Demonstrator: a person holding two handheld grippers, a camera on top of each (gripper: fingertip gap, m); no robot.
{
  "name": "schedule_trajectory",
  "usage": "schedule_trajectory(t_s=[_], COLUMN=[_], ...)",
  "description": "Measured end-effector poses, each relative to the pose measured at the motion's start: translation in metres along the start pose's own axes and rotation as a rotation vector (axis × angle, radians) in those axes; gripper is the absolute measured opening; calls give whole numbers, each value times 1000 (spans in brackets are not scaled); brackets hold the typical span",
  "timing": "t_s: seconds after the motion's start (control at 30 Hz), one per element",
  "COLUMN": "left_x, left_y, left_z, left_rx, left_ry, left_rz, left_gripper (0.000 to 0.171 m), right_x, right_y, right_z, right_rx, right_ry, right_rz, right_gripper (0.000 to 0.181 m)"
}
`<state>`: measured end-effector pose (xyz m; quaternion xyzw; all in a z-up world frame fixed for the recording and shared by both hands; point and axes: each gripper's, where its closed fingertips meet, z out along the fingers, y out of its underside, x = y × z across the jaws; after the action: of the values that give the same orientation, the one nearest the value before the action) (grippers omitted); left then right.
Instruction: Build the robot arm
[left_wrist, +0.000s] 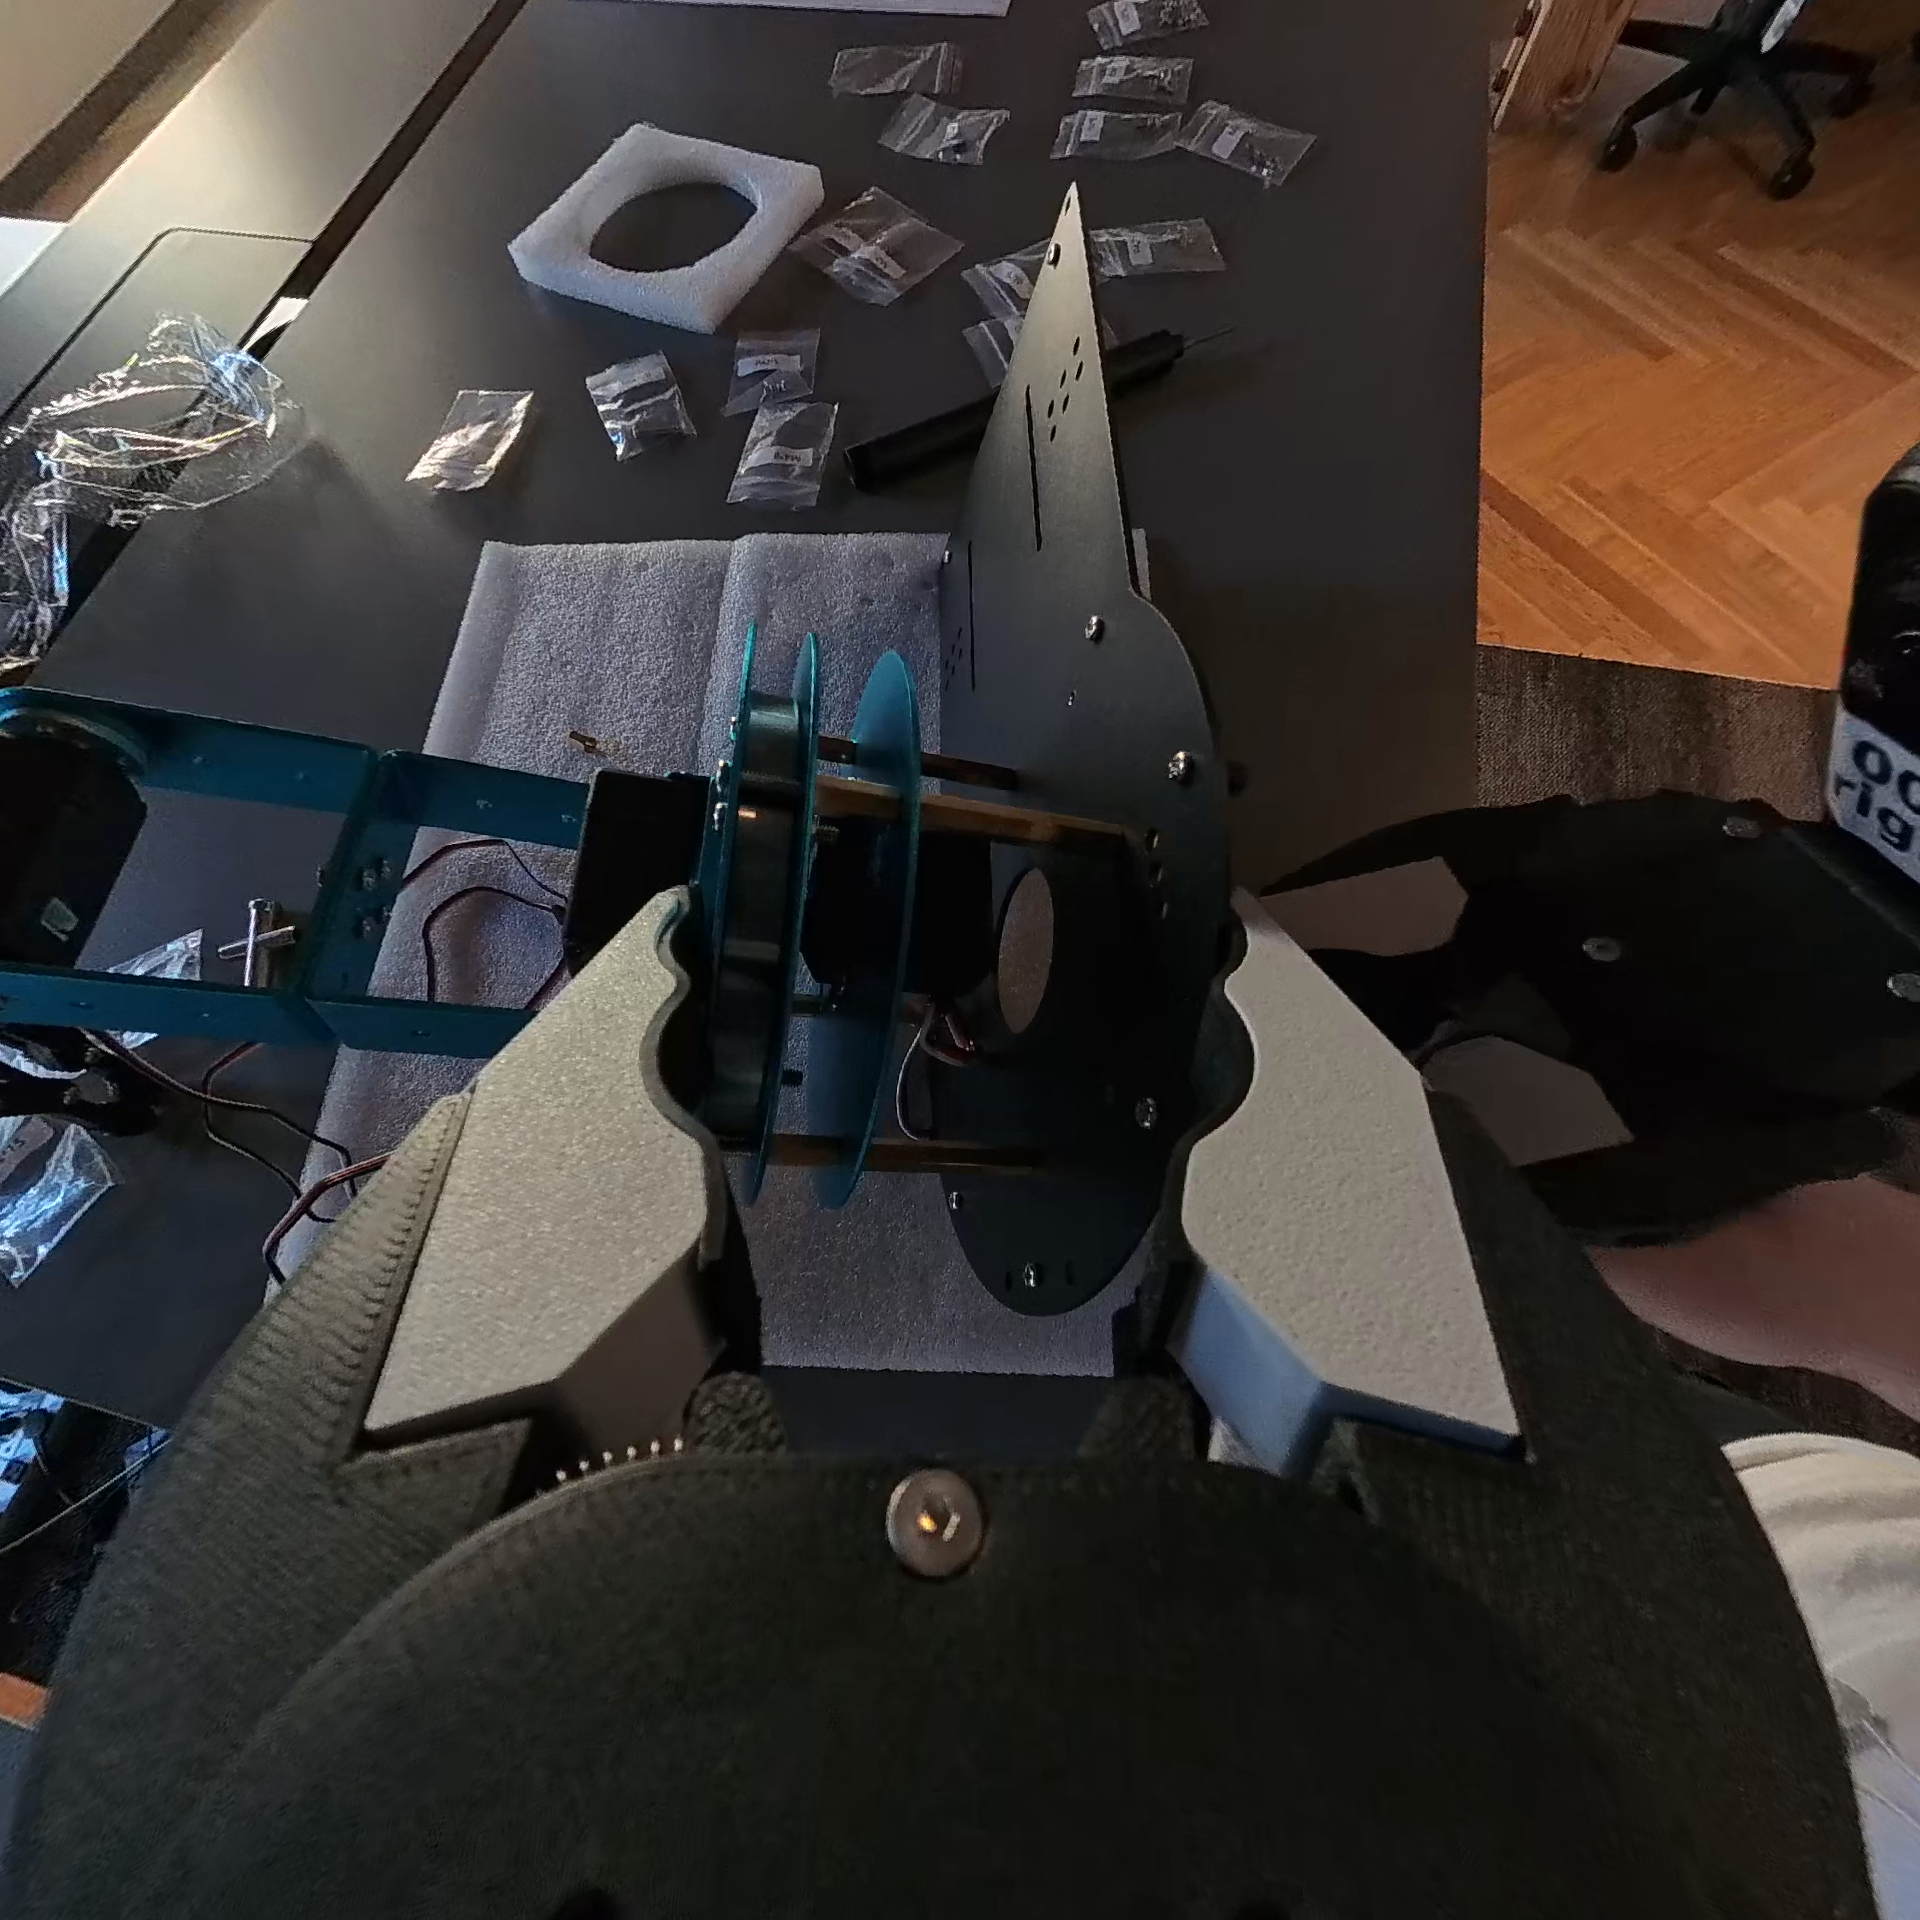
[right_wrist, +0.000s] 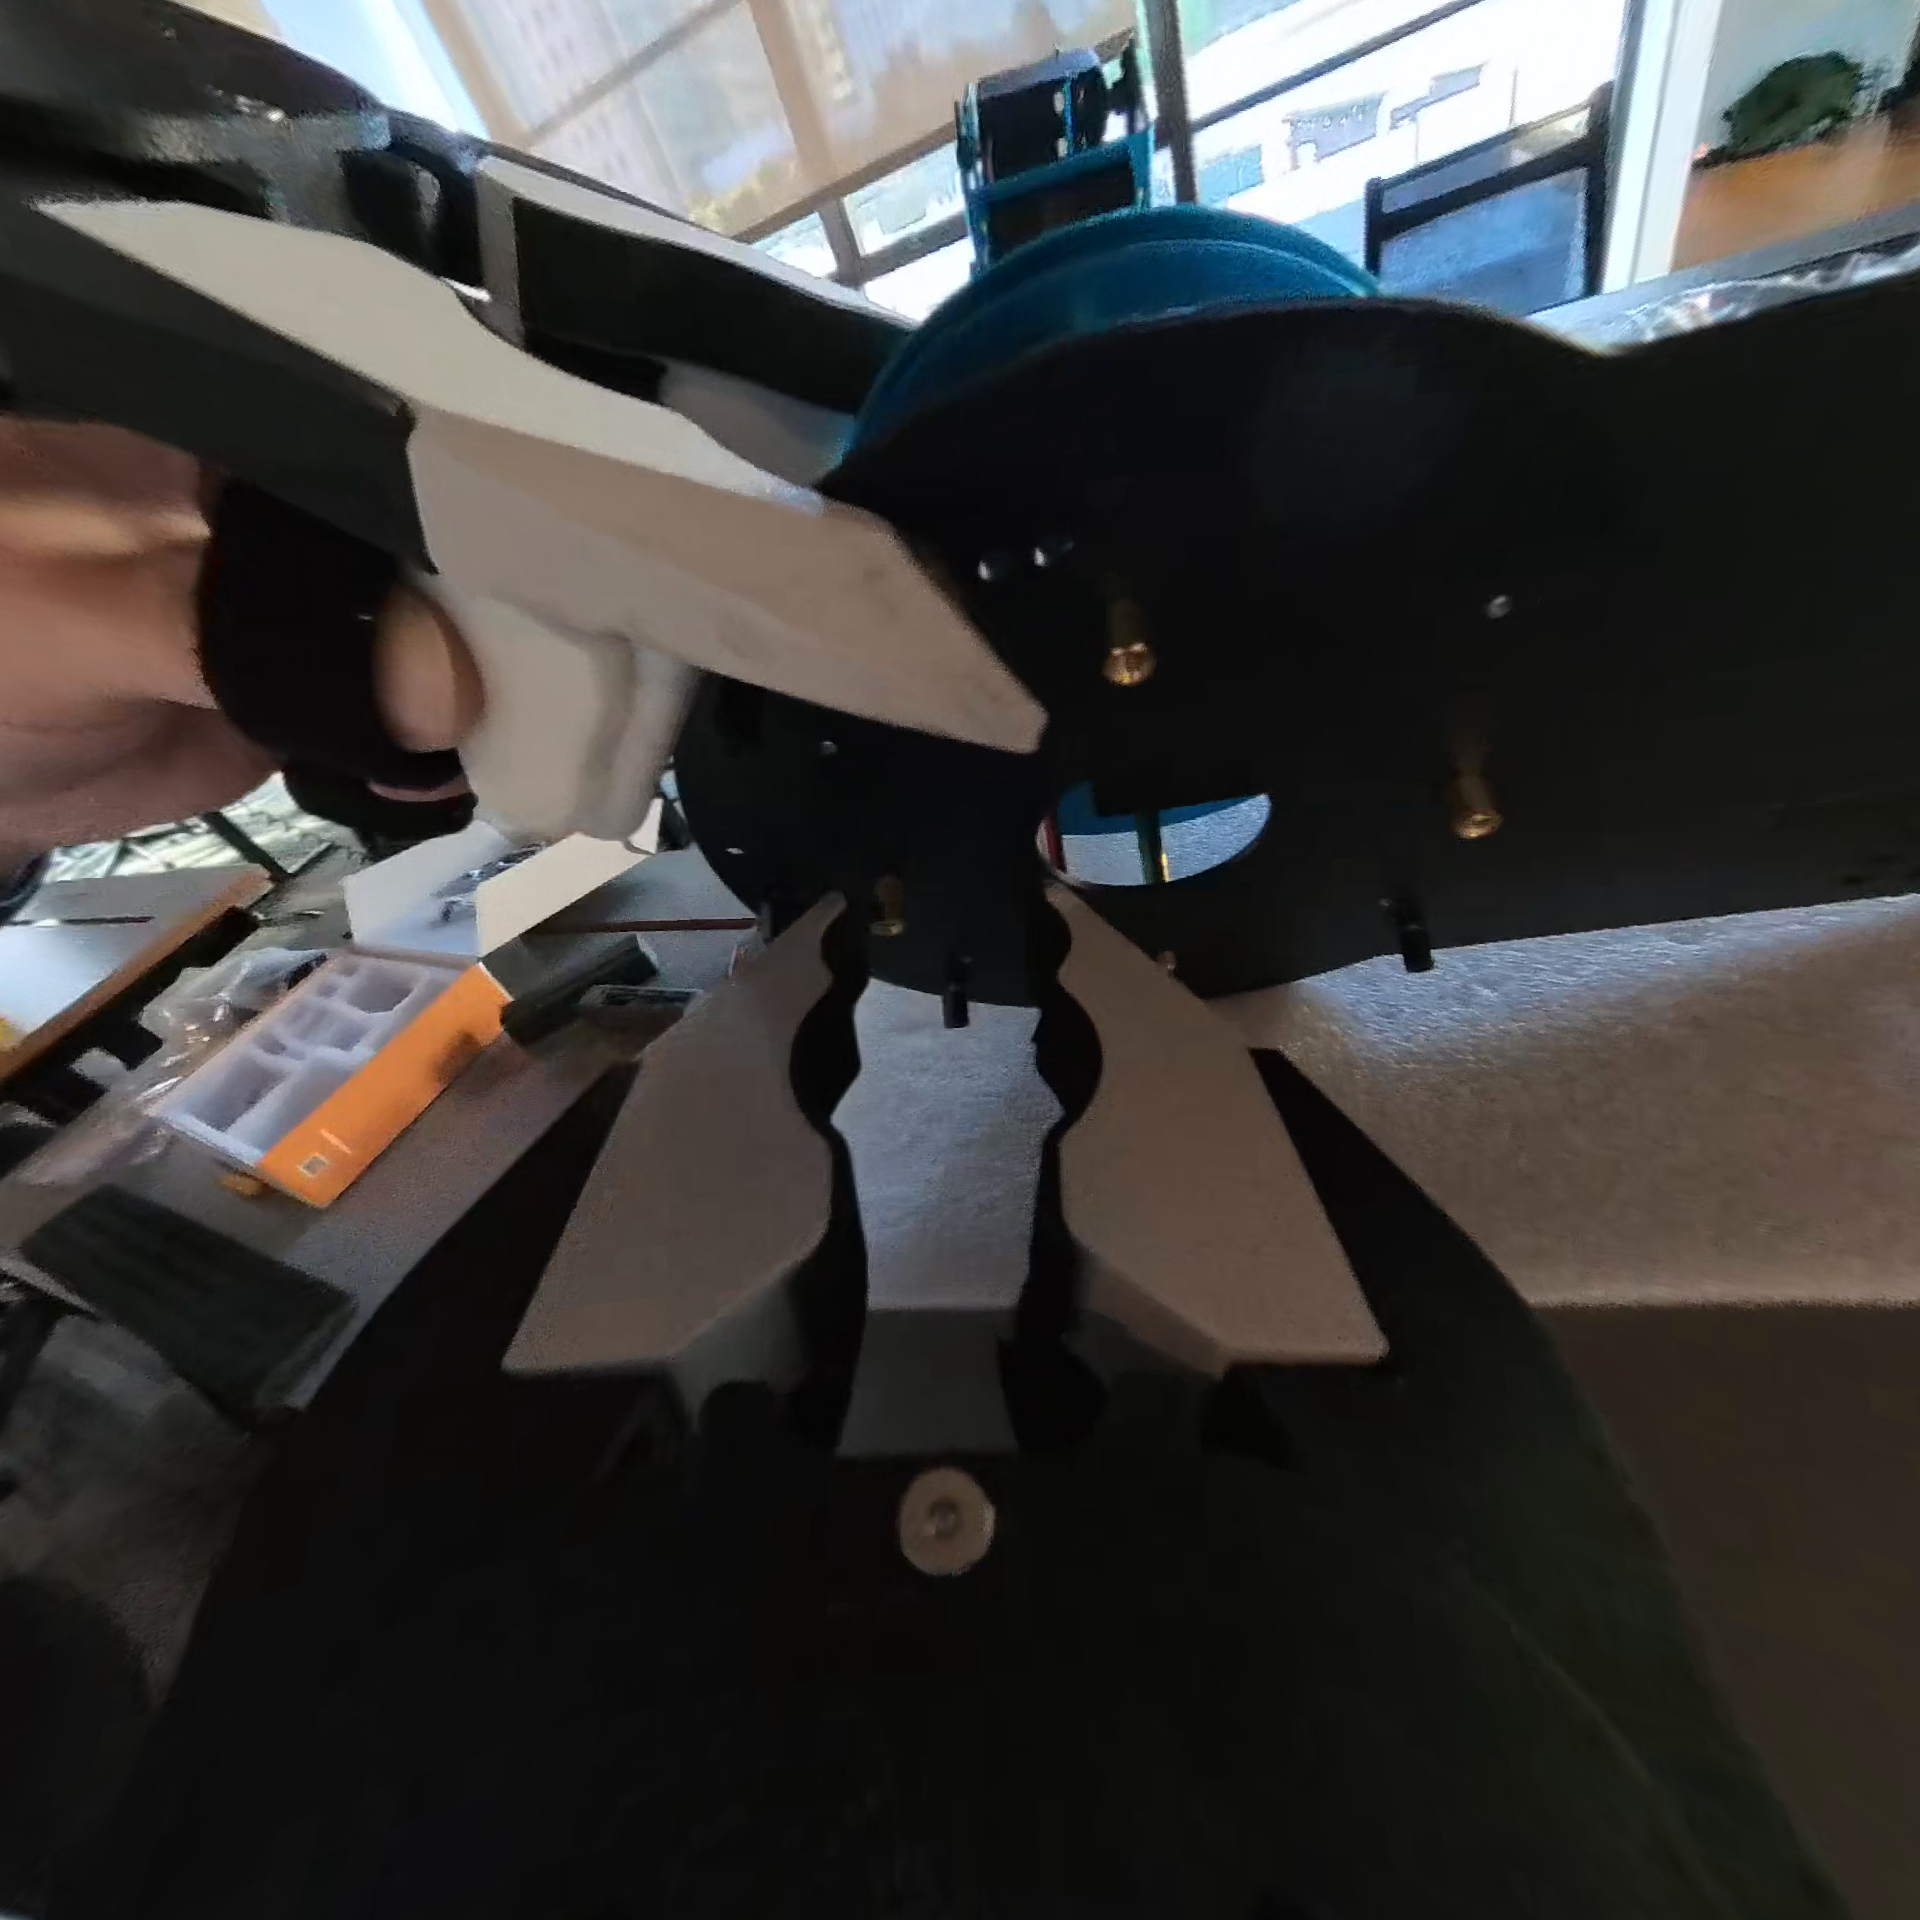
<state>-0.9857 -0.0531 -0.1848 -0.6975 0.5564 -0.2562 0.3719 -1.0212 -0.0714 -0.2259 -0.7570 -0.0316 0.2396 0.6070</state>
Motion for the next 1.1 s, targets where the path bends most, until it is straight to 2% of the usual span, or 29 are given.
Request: schedule_trajectory(t_s=[0.07,0.13,0.2,0.3,0.4,0.47,0.5,0.53,0.57,0.6,0.67,0.77,0.83,0.9,0.97,1.03,1.1], left_x=[0,0,0,0,0,0,0,0,0,0,0,0,0,0,0,0,0], left_y=[0,0,0,0,0,0,0,0,0,0,0,0,0,0,1,0,0], left_z=[0,0,0,0,0,0,0,0,0,0,0,0,0,0,0,0,0], left_rx=[-1,-2,1,3,0,-3,-5,-6,-6,-5,-3,-2,-4,-7,-10,-5,-4], left_ry=[0,0,0,0,0,0,0,0,0,1,1,1,1,1,1,0,0], left_rz=[0,0,-2,-2,-1,0,0,1,1,1,0,0,0,1,2,0,0], left_gripper=[95,95,95,95,95,95,95,95,95,95,95,95,95,95,95,95,95], right_x=[1,11,12,1,-1,4,14,21,23,21,12,2,4,5,13,17,11], right_y=[-2,-13,-17,-10,-1,-4,-8,-14,-19,-18,-10,-1,1,0,-11,-22,-16], right_z=[-2,-10,-15,-8,0,-2,-6,-12,-17,-17,-11,-1,1,0,-8,-16,-13], right_rx=[25,123,159,88,11,35,70,124,158,151,76,-1,-11,4,107,194,135], right_ry=[1,30,-10,-78,-64,-50,-16,-7,-30,-64,-103,-87,-63,-98,-110,-156,-193], right_rz=[39,107,140,126,91,110,151,192,217,226,207,110,108,191,301,338,324], right_gripper=[29,9,17,36,36,28,4,3,7,19,39,44,38,37,1,9,35])
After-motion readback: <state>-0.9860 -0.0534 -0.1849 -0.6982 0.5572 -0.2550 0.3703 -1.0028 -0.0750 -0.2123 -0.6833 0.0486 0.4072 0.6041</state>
